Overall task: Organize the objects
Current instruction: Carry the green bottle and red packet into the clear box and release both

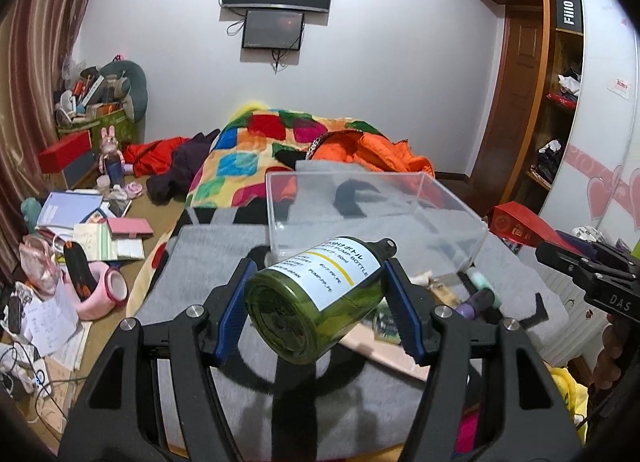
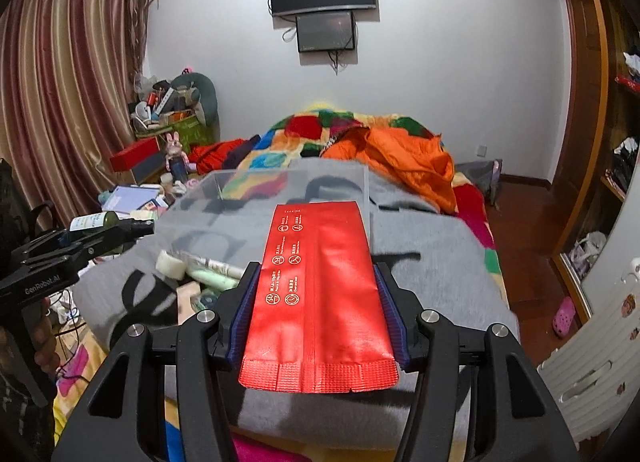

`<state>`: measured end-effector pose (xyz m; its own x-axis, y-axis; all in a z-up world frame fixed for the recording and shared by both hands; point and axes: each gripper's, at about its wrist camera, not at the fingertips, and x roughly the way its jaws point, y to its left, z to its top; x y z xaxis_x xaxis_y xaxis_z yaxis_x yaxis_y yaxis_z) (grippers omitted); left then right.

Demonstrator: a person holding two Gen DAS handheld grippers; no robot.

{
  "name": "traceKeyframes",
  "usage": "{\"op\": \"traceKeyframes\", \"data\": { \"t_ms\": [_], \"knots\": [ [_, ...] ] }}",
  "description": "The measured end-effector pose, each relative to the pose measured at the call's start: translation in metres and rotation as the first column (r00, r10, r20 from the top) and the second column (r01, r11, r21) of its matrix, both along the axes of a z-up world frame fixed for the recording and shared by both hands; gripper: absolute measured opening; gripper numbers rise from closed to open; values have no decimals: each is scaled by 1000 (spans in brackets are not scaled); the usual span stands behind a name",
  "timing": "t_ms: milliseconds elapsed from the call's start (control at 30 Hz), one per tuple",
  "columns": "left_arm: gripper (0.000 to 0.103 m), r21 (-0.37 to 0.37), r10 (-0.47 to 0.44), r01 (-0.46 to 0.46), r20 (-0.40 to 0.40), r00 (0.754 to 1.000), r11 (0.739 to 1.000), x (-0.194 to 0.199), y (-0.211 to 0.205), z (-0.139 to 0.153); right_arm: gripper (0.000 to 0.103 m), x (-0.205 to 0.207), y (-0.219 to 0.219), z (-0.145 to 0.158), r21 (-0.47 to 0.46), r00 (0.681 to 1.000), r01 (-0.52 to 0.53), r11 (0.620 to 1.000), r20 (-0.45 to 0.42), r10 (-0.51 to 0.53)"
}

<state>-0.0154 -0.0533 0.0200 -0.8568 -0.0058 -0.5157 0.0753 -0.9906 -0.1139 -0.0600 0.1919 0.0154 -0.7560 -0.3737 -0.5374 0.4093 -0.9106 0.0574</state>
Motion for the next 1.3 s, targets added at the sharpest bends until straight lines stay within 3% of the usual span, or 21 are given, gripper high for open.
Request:
{"op": "traceKeyframes", "data": {
  "t_ms": [567, 933, 1300],
  "knots": [
    [63, -17, -47, 47, 16, 999, 999, -54, 7, 29, 51, -47, -15, 19, -6, 1000, -24, 1000, -4, 24],
    [63, 7, -84, 84, 125, 989, 996, -109, 4, 12, 51, -102, -30, 10, -24, 993, -75, 997, 90, 77],
    [63, 5, -132, 136, 258, 957, 991, -157, 8, -21, 51, -147, -64, -18, 51, 980, -113, 992, 169, 102]
  ]
}}
